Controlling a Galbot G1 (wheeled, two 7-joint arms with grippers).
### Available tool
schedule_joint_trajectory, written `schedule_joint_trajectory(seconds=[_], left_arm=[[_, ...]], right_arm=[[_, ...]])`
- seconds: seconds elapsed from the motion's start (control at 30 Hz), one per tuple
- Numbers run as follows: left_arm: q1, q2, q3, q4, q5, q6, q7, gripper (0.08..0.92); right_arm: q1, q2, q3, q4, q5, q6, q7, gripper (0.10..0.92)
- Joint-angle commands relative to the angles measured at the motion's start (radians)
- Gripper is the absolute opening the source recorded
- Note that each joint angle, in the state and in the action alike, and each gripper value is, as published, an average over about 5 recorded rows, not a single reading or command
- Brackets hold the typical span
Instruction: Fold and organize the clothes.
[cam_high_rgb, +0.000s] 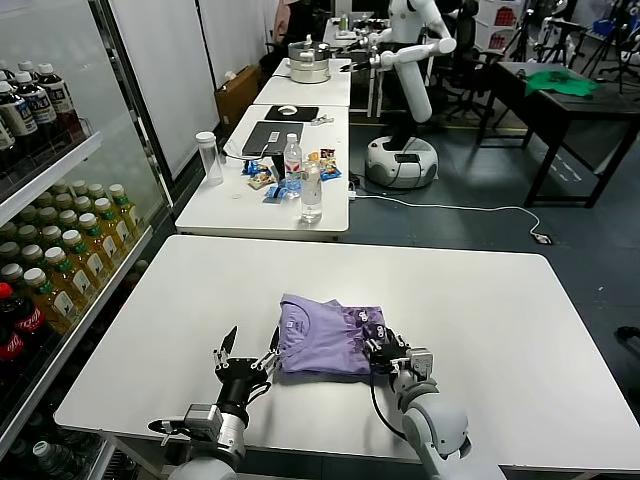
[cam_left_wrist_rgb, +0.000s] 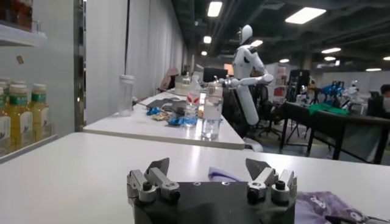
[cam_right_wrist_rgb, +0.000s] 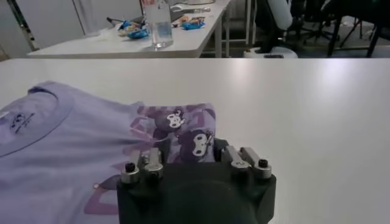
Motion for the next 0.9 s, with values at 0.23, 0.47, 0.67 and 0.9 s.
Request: schedule_joint_trajectory(seconds=[0.23,0.47,0.67,0.9], left_arm=[[0.014,-0.003,-0.004,0.01,0.004,-0.005,0.003,0.823],[0.006,-0.013,0.011,0.016,0.009,-0.002,0.006,0.823],[0.006,-0.02,0.019,0.013,0.018,0.001,0.008,0.823],[0.026,-0.026,0.022,-0.003,0.034,-0.002,0.018,0.823]], right_arm=[[0.036,-0.187,0.097,-0.013,0.009,0.015,-0.037,0.259],[0.082,-0.273,0.157,-0.077,-0.067,0.095,-0.135,0.148],[0.037,-0.277,0.197,-0.08,-0.106,0.236,-0.133,0.212],[-0.096,-0.237,0.293,0.047,-0.095,0.337,-0.057,0.41]])
